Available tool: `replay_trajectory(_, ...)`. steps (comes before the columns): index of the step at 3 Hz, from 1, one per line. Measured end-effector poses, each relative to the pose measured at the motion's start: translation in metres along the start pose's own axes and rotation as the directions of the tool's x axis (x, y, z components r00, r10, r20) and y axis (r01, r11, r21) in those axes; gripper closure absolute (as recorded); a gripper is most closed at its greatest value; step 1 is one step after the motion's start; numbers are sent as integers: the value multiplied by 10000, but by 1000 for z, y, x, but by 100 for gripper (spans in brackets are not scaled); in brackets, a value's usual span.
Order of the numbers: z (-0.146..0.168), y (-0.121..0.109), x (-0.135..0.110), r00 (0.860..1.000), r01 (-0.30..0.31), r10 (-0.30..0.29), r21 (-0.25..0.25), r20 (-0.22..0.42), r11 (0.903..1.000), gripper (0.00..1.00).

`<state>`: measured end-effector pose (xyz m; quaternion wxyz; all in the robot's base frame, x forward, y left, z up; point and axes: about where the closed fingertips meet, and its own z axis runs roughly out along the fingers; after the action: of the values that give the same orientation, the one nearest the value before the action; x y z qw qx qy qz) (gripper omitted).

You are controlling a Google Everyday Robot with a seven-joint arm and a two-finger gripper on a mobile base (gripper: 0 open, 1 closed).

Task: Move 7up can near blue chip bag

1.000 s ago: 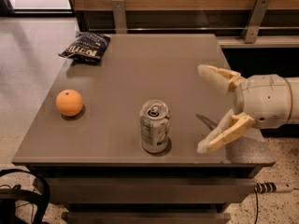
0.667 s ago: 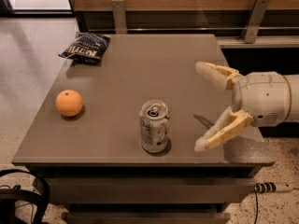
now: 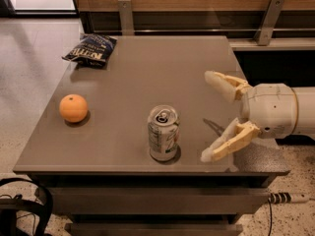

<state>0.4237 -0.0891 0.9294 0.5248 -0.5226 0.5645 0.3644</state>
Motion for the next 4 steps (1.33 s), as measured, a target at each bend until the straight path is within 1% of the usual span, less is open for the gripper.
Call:
replay_trajectory(1, 11, -2, 19, 9998, -173, 172, 85, 124, 9998, 0)
replay_trajectory(2, 25, -2, 43, 9991, -415, 416, 172, -88, 9990, 0)
replay_trajectory(4, 52, 4, 67, 9966, -793, 786, -263, -235, 9965, 0)
